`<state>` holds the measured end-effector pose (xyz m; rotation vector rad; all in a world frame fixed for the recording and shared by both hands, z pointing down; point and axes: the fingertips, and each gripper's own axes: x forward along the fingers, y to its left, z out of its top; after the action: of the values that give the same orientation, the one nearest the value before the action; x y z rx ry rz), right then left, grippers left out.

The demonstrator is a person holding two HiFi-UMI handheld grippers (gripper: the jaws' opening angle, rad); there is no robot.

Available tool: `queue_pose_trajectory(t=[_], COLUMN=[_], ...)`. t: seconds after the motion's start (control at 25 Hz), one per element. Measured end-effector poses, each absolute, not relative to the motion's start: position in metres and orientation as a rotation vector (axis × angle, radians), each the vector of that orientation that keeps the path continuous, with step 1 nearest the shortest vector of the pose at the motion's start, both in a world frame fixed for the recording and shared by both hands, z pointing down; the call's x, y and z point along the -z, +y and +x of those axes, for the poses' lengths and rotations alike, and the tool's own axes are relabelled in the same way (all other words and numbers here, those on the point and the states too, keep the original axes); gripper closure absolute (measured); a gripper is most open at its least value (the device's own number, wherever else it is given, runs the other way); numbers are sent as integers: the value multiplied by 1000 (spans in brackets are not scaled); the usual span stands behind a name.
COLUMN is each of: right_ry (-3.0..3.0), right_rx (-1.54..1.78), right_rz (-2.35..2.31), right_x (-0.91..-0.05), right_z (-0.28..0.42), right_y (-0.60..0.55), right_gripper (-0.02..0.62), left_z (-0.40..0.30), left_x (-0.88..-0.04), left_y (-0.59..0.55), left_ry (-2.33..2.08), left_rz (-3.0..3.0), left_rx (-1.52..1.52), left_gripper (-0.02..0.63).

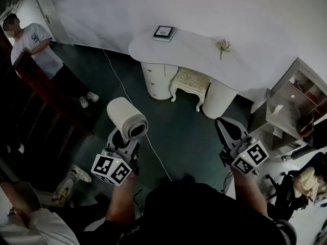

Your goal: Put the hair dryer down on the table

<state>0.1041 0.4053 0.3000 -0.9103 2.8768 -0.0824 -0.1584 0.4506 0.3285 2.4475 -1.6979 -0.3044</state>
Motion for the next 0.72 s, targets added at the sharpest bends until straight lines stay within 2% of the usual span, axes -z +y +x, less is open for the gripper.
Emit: queue_pose_trajectory(t=[0.72], right_ry=[2878], right_rx=[59], right_rz=[-885], right_x=[-314], right_z=[180], right_y=[397], right_gripper=[592], left_z=[-83], left_x=[-336], left_y=[438], left_ry=[-1709], left_rz=[2431], left_rx=[273], left_gripper=[383])
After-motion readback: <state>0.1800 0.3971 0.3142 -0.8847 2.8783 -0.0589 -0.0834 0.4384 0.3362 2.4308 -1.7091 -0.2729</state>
